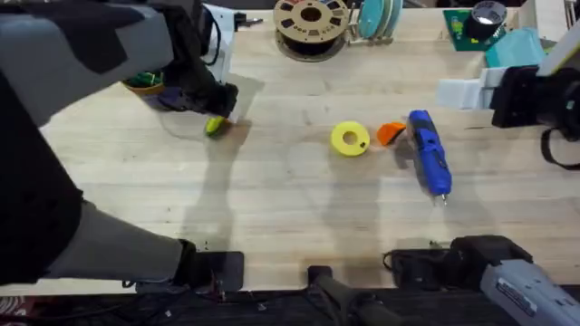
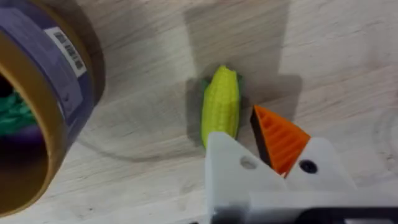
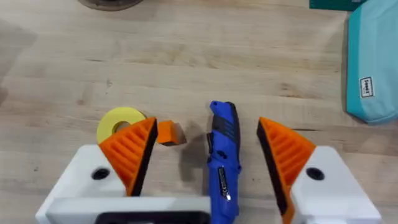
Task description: Pick up the gripper from the table and insert it into the empty holder that is missing its gripper. Then pick up a screw, insert it into the mounting hole, and use the screwdriver to tighten it. Finally, clean up the table by picking up the vegetable and placing it into the bucket.
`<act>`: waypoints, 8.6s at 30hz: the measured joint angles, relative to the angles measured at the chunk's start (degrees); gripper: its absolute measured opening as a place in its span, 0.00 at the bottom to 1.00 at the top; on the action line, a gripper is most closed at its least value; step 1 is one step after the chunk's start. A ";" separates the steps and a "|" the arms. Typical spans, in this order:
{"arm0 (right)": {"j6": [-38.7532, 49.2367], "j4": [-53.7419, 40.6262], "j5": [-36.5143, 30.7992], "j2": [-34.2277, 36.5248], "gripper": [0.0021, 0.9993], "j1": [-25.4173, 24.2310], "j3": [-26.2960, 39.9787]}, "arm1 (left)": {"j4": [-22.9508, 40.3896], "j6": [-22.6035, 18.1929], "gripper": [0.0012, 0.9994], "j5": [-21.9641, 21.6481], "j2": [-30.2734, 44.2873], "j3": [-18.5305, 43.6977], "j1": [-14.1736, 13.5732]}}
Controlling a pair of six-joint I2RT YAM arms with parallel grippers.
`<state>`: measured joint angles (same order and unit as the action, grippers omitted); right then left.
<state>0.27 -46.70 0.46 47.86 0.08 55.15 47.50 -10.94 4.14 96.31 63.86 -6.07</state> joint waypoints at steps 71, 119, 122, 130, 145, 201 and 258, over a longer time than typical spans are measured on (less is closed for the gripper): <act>0.13 -2.19 0.01 0.00 1.00 0.00 0.01 | 0.71 -0.18 0.99 0.50 -18.21 17.62 0.11; 0.15 -2.21 -0.01 0.00 1.00 0.00 0.01 | -50.68 5.87 0.99 11.53 -84.46 -54.68 6.23; 0.15 -2.19 0.01 0.00 1.00 0.00 0.01 | -50.74 6.50 0.99 15.11 -86.94 -56.40 6.23; 0.14 -2.19 -0.01 0.00 1.00 0.00 0.01 | -50.79 6.95 0.99 26.86 -91.91 -59.13 6.23; 0.15 -2.19 0.01 0.00 1.00 0.00 0.01 | -50.29 6.97 0.99 49.84 -94.99 -62.45 6.21; 0.15 -2.19 0.00 0.00 1.00 0.00 0.01 | -40.43 7.15 0.99 60.19 -95.76 -63.02 6.21; -1.55 -21.09 0.01 28.97 1.00 8.77 15.24 | -40.41 7.15 0.99 60.39 -95.74 -63.02 6.22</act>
<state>-1.28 -67.79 0.47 76.83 8.84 70.39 7.09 -3.79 64.53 0.57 0.84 0.15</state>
